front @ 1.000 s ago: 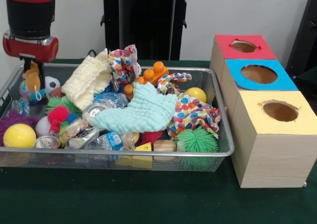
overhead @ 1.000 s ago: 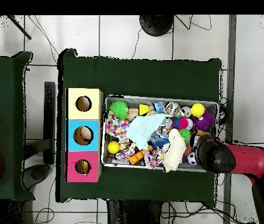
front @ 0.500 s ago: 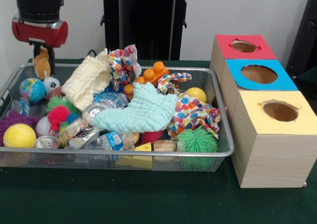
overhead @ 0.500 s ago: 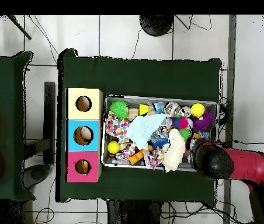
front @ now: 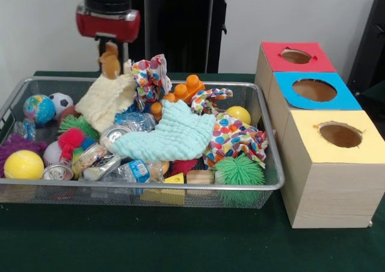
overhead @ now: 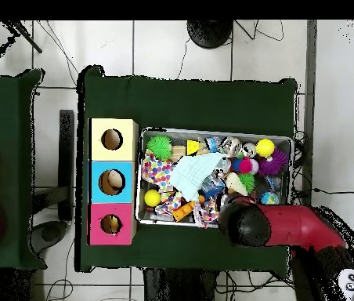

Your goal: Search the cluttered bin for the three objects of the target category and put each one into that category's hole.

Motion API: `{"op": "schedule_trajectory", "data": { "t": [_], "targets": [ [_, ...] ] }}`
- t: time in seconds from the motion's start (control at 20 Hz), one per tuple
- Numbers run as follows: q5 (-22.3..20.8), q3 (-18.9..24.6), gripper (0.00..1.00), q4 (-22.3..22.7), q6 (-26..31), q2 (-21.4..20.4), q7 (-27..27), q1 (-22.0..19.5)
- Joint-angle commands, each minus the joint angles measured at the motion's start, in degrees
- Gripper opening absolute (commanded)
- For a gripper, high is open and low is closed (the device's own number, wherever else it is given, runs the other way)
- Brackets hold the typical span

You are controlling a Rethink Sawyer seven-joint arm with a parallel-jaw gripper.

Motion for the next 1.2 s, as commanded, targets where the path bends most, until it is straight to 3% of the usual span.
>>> {"op": "schedule_trajectory", "data": {
  "t": [0.05,0.4,0.7,1.2],
  "targets": [
    [7.3,-5.2,0.0,8.6,5.1,-7.1,14.7,5.6],
    [14.2,-12.3,0.0,12.0,3.8,-10.4,21.3,15.3],
    [16.2,-19.2,0.0,13.9,-7.5,-4.2,28.2,23.6],
    [19.9,-25.5,0.0,15.9,-17.7,2.0,32.3,32.1]
  ]
}}
